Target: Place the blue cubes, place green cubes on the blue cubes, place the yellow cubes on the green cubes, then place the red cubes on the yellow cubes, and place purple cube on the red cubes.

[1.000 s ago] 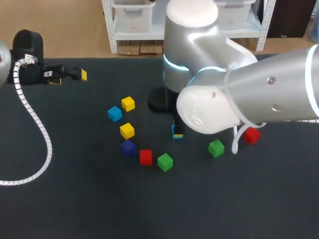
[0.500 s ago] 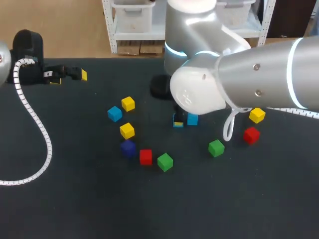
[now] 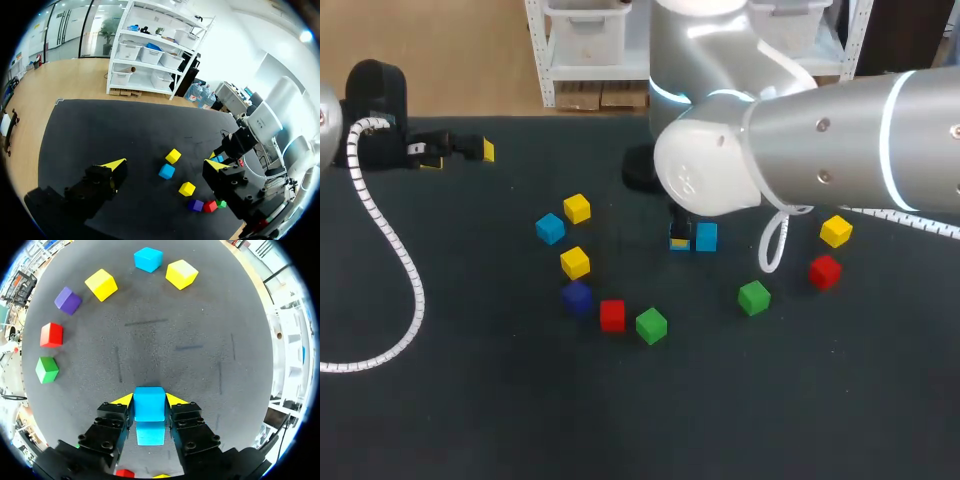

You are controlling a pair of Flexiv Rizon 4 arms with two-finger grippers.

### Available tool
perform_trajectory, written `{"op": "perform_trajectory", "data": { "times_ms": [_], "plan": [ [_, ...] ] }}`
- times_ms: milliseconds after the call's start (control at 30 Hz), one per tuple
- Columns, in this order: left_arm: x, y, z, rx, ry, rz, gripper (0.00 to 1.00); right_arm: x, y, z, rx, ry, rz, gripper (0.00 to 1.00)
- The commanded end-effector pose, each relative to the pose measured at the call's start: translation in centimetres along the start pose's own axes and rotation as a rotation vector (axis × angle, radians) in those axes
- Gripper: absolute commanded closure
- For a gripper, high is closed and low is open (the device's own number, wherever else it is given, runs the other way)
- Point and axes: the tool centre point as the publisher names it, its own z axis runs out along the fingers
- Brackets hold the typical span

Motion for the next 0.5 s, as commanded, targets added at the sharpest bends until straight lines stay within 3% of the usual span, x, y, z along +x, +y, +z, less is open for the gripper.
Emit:
{"op": "perform_trajectory", "data": {
  "times_ms": [33, 100, 133, 167, 500],
  "plan": [
    [0.2, 0.3, -0.1, 0.016, -0.007, 0.003, 0.0, -0.1, -0.2, 0.4, -0.004, 0.008, -0.005, 0.79],
    [0.2, 0.3, -0.1, 0.016, -0.007, 0.003, 0.0, 0.0, -0.1, 0.4, -0.003, 0.011, -0.01, 0.6],
    [0.2, 0.3, -0.1, 0.016, -0.007, 0.003, 0.0, 0.0, -0.1, 0.4, -0.002, 0.011, -0.012, 0.24],
    [0.2, 0.3, -0.1, 0.016, -0.007, 0.003, 0.0, 0.0, -0.1, 0.4, -0.005, 0.007, -0.012, 0.0],
    [0.2, 0.3, -0.1, 0.016, -0.007, 0.003, 0.0, 1.8, -1.8, -2.9, 0.028, -0.056, -0.01, 0.0]
  ]
}}
